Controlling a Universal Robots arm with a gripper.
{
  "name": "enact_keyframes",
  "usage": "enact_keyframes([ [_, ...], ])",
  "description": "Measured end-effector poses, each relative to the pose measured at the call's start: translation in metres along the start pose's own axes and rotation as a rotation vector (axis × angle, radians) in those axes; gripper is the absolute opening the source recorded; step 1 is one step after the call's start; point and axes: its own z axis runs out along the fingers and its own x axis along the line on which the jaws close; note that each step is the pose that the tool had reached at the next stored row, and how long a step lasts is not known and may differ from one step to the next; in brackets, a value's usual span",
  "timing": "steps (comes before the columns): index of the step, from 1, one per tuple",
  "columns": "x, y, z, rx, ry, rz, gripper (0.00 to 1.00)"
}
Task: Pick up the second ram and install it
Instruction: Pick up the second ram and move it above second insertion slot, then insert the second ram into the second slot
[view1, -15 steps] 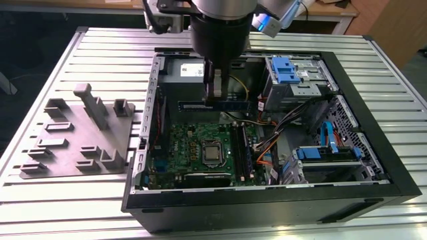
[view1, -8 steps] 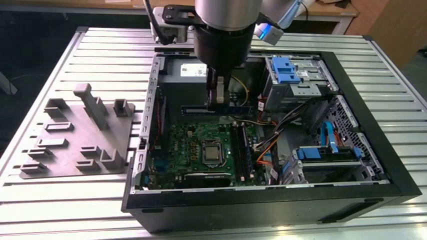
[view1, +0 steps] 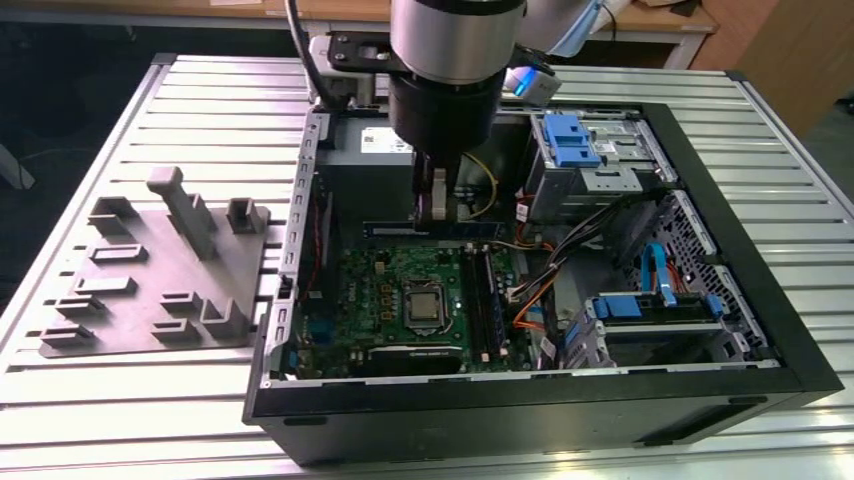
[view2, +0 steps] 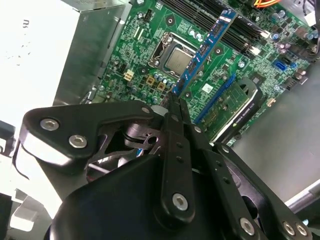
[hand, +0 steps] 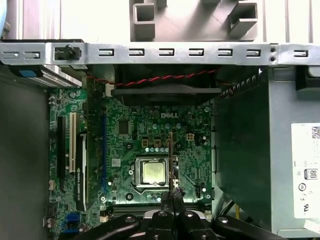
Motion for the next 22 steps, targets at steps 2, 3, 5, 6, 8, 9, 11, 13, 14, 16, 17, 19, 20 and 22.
enact_keyframes([
  [2, 0.0004, -0.0001, 0.0036, 0.0, 0.0, 0.0, 0.11],
  [3, 0.0007, -0.0002, 0.0054, 0.0, 0.0, 0.0, 0.11],
  [5, 0.0013, -0.0003, 0.0088, 0.0, 0.0001, 0.0, 0.11],
  [6, 0.0019, -0.0002, 0.0103, 0.0, 0.0001, 0.0, 0.11],
  [8, 0.0037, -0.0002, 0.013, 0.0, 0.0002, 0.0, 0.11],
  [9, 0.0043, -0.0002, 0.0142, 0.0, 0.0001, 0.0, 0.11],
  [11, 0.0051, -0.0003, 0.0165, 0.0001, -0.0002, 0.0, 0.11],
  [13, 0.0051, -0.0003, 0.017, 0.0, 0.0001, 0.0, 0.11],
  [14, 0.0052, -0.0003, 0.0169, -0.0001, 0.0002, 0.0, 0.11],
  [16, 0.0052, -0.0004, 0.0176, 0.0, 0.0001, 0.0, 0.11],
  [17, 0.0052, -0.0004, 0.0176, 0.0, 0.0001, 0.0, 0.11],
  [19, 0.0052, -0.0004, 0.0177, 0.0, 0.0001, 0.0, 0.11],
  [20, 0.0052, -0.0004, 0.0177, 0.0, 0.0001, 0.0, 0.11],
  [22, 0.0052, -0.0004, 0.0177, 0.0, 0.0, 0.0, 0.11],
])
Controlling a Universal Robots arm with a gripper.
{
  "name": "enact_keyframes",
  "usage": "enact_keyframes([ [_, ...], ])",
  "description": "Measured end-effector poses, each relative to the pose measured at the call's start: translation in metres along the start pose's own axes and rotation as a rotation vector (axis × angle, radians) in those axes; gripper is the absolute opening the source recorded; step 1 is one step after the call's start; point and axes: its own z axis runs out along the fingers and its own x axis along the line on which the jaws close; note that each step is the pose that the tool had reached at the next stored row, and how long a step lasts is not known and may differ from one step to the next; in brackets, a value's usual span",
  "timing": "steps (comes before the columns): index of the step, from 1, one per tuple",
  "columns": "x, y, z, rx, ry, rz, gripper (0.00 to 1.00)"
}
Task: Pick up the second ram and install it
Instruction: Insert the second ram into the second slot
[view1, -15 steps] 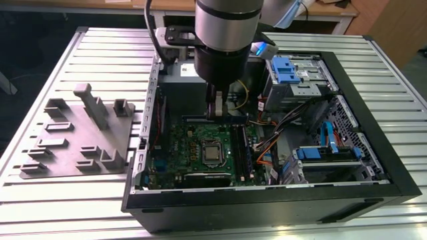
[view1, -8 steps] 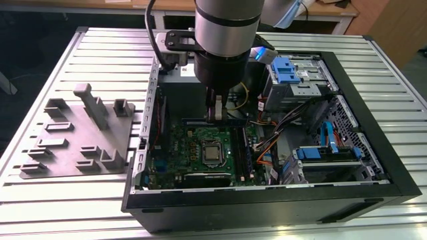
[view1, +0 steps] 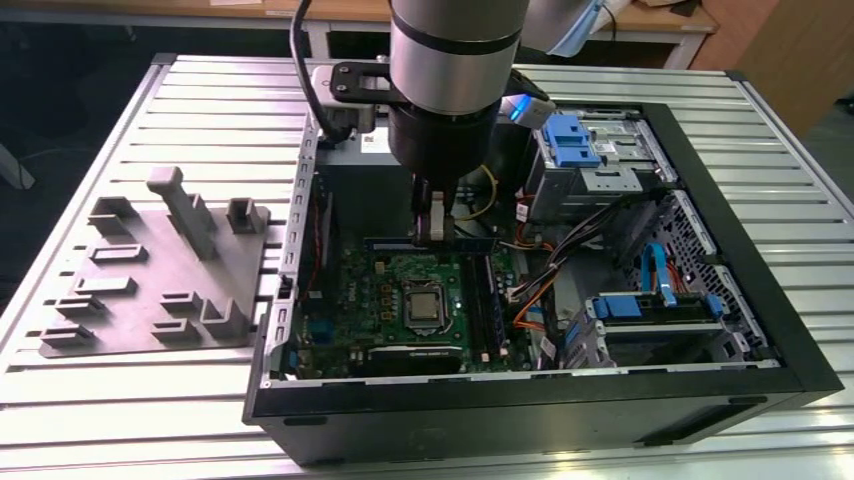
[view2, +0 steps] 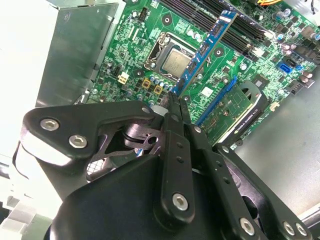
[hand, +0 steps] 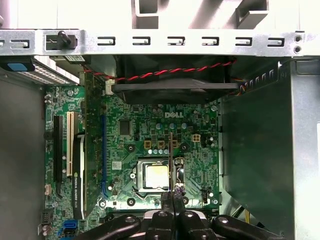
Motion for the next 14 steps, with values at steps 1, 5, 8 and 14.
enact_keyframes([
  [1, 0.0, 0.0, 0.0, 0.0, 0.0, 0.0, 0.11],
  [5, 0.0, 0.0001, 0.0, 0.0, 0.0, 0.001, 0.11],
  [8, 0.0, 0.0001, 0.0002, 0.0015, -0.0017, 0.042, 0.11],
  [14, 0.0, 0.0001, 0.0008, 0.005, -0.0058, 0.149, 0.11],
])
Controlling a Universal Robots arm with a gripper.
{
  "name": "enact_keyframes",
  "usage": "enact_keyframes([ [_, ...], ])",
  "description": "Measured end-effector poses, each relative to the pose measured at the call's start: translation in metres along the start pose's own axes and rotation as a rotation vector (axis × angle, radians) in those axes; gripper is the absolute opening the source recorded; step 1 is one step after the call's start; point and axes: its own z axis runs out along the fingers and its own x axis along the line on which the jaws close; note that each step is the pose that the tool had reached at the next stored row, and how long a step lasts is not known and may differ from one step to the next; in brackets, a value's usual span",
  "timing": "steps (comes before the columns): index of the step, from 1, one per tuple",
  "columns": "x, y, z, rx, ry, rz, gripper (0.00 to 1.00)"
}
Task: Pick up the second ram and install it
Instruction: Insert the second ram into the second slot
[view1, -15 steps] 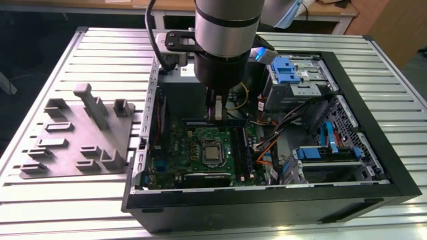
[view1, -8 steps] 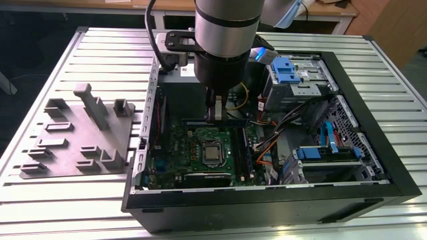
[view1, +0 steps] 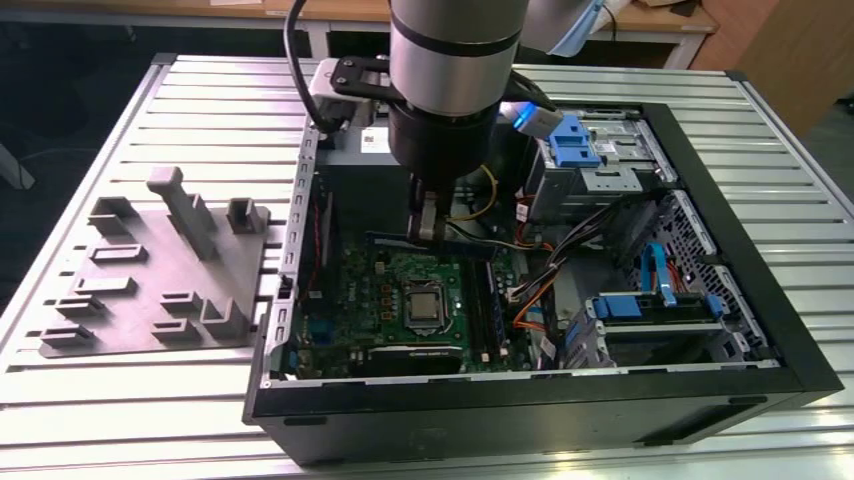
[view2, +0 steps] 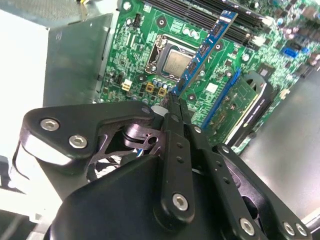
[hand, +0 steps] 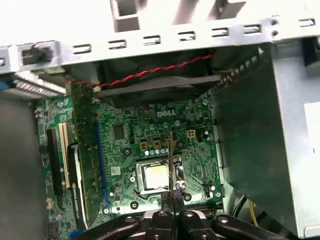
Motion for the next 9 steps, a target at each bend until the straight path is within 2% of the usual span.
enact_keyframes([
  [9, 0.0, -0.0001, 0.001, 0.0056, -0.0063, 0.164, 0.11],
])
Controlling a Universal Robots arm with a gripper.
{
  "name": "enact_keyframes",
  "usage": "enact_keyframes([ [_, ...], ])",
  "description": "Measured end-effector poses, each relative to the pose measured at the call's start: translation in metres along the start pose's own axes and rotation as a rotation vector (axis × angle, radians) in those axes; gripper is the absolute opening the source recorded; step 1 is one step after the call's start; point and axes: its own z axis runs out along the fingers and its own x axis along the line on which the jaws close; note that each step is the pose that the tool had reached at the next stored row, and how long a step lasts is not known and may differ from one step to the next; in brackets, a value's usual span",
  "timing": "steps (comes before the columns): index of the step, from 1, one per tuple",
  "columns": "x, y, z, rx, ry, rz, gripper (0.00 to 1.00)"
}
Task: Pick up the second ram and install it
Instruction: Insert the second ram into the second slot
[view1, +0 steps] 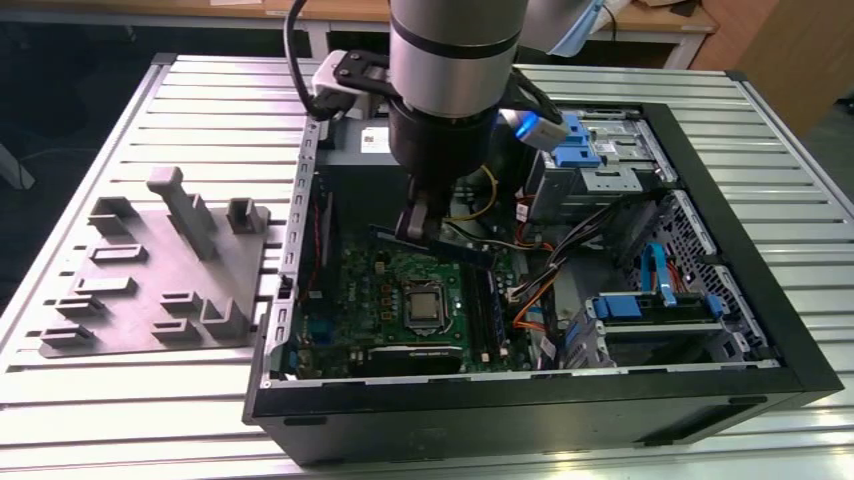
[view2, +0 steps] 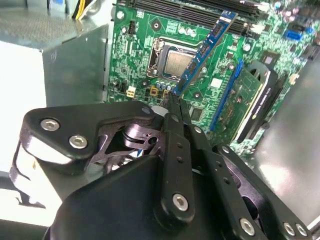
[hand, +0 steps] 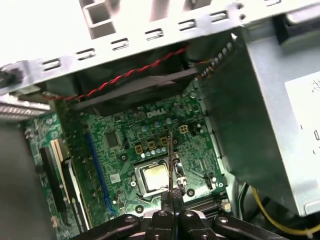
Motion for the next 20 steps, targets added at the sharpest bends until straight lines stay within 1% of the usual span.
enact_keyframes([
  [20, 0.0001, -0.0001, 0.0022, 0.0123, -0.014, 0.362, 0.11],
])
